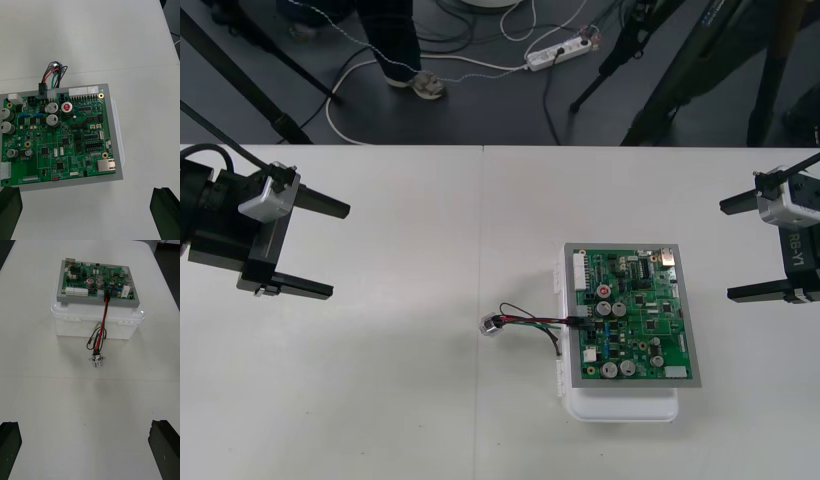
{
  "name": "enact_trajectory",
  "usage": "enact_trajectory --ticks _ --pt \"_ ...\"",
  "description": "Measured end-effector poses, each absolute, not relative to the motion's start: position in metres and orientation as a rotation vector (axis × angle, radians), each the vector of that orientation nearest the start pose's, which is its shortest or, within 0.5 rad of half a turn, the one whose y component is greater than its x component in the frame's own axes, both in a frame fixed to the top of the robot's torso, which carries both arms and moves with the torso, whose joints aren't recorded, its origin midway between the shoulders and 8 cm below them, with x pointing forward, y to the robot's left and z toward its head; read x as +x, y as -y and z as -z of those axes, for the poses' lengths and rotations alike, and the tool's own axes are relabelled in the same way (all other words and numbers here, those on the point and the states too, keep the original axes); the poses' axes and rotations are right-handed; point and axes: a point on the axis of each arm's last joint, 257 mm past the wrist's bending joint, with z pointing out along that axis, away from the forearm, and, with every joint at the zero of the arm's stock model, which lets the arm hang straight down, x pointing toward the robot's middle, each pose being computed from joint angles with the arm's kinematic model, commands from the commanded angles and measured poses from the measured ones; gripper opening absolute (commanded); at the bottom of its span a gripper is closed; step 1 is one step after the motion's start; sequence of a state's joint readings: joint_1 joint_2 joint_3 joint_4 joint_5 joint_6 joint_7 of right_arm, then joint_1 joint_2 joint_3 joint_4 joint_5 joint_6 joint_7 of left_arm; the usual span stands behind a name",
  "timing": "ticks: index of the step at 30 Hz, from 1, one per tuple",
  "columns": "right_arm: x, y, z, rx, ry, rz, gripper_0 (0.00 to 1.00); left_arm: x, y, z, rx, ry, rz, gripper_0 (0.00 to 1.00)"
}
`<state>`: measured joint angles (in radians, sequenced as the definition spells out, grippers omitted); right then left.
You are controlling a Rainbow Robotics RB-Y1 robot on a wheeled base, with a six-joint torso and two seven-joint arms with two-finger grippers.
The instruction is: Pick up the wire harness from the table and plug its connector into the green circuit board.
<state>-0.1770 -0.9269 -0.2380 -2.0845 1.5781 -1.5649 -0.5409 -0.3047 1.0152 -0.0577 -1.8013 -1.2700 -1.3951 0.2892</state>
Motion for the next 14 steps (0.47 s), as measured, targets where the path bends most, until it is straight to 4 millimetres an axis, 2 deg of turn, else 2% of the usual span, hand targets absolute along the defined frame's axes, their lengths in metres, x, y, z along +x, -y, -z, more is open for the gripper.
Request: enact_trajectory --ticks 14 --pt "0.3635 0.2299 0.1182 -1.705 -1.694 -0.255 1.00 0.3726 -0.1874 0.1302 1.717 -1.505 0.580 1.00"
